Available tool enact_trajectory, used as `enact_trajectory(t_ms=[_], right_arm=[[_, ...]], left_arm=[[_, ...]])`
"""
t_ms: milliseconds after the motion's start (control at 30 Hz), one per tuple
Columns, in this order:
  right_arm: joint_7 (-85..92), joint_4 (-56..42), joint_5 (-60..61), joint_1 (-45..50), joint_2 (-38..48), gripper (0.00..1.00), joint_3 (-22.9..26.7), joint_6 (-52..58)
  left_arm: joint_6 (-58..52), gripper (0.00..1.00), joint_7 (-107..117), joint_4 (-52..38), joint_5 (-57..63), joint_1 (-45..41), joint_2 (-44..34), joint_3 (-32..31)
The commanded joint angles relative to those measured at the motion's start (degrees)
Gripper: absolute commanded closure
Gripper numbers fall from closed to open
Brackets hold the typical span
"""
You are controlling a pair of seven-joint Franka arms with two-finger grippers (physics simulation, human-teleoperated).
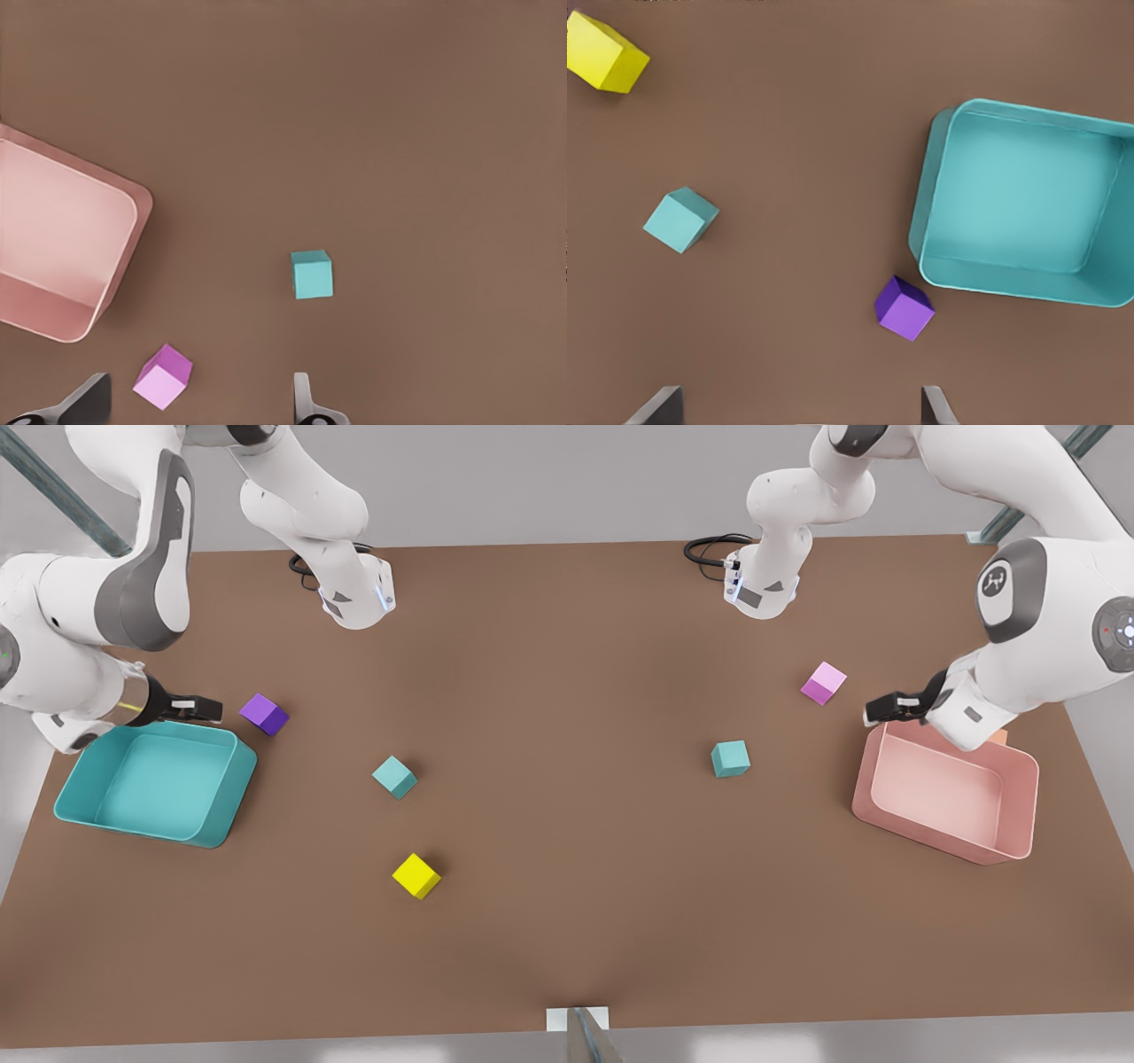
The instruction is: Stack the two blue cubes on top of each other
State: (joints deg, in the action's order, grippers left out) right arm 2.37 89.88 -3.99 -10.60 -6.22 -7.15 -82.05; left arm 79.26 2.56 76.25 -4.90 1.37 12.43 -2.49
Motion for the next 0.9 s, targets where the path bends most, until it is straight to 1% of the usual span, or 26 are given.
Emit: enact_trajectory(t_ms=[0,100,133,167,200,233,267,300,367,400,433,567,633,700,733,800,867], right_arm=[[3.61,0.56,-0.32,3.22,-0.81,0.0,-0.32,-11.73],[2.55,0.74,0.12,3.74,-2.31,0.0,-0.41,-14.1],[3.43,0.73,0.21,6.2,-4.06,0.0,-0.76,-15.77],[4.48,0.73,-0.14,6.38,-4.77,0.0,-3.05,-17.18],[6.24,1.09,-0.32,6.38,-5.38,0.0,-3.49,-18.85],[7.47,1.97,-1.28,6.55,-5.38,0.0,-4.1,-19.9],[7.39,3.11,-1.9,7.08,-5.38,0.0,-4.54,-21.22],[7.3,6.62,-1.9,7.08,-4.95,0.0,-4.54,-24.03],[8.09,8.03,-1.9,7.17,-4.94,0.0,-5.51,-24.74],[8.18,9.78,-2.87,7.26,-5.12,0.0,-5.86,-27.11],[8.44,10.14,-3.31,7.26,-6.26,0.0,-6.39,-28.43],[10.02,10.14,-4.62,8.14,-8.99,0.0,-6.83,-30.1],[15.64,10.84,-4.62,8.14,-8.99,0.0,-6.92,-30.45],[18.11,12.25,-4.62,8.23,-8.72,0.0,-9.46,-30.54],[18.2,12.6,-4.62,8.31,-8.72,0.0,-11.66,-31.15],[18.11,12.78,-7.61,11.83,-8.99,0.0,-12.37,-31.33],[20.04,12.78,-7.96,12.09,-9.16,0.0,-12.45,-31.33]], left_arm=[[8.02,0.0,-3.0,0.13,-0.28,-0.14,-0.13,0.12],[7.23,0.0,-2.91,0.13,0.07,-1.11,-0.39,-0.23],[5.29,0.0,-3.7,0.48,-0.02,-0.93,-0.39,-0.41],[4.68,0.0,-3.0,0.57,0.95,-0.93,-0.65,-0.41],[4.06,0.0,1.57,0.22,1.56,-0.23,-0.48,-0.06],[4.59,0.0,2.1,0.22,3.23,-0.67,0.66,0.03],[5.03,0.0,2.81,0.04,6.22,-2.25,3.39,-0.41],[6.08,0.0,2.54,0.04,5.96,-1.55,4.27,-0.32],[8.81,0.0,2.11,0.13,6.57,-1.37,4.88,-0.15],[9.42,0.0,2.01,0.04,8.51,-1.28,5.23,-0.23],[9.77,0.0,1.93,0.04,7.8,-1.28,5.23,-0.23],[9.69,0.0,1.84,0.04,7.72,-0.5,6.2,-0.23],[9.77,0.0,1.92,0.13,7.54,-0.93,6.38,-0.41],[9.95,0.0,1.84,0.13,7.45,-0.76,6.55,-0.41],[10.21,0.0,1.92,0.04,7.36,-0.76,6.64,-0.41],[12.59,0.0,2.8,0.48,6.31,-1.11,7.96,-0.41],[12.59,0.0,2.98,0.92,6.31,-0.93,9.01,-0.41]])
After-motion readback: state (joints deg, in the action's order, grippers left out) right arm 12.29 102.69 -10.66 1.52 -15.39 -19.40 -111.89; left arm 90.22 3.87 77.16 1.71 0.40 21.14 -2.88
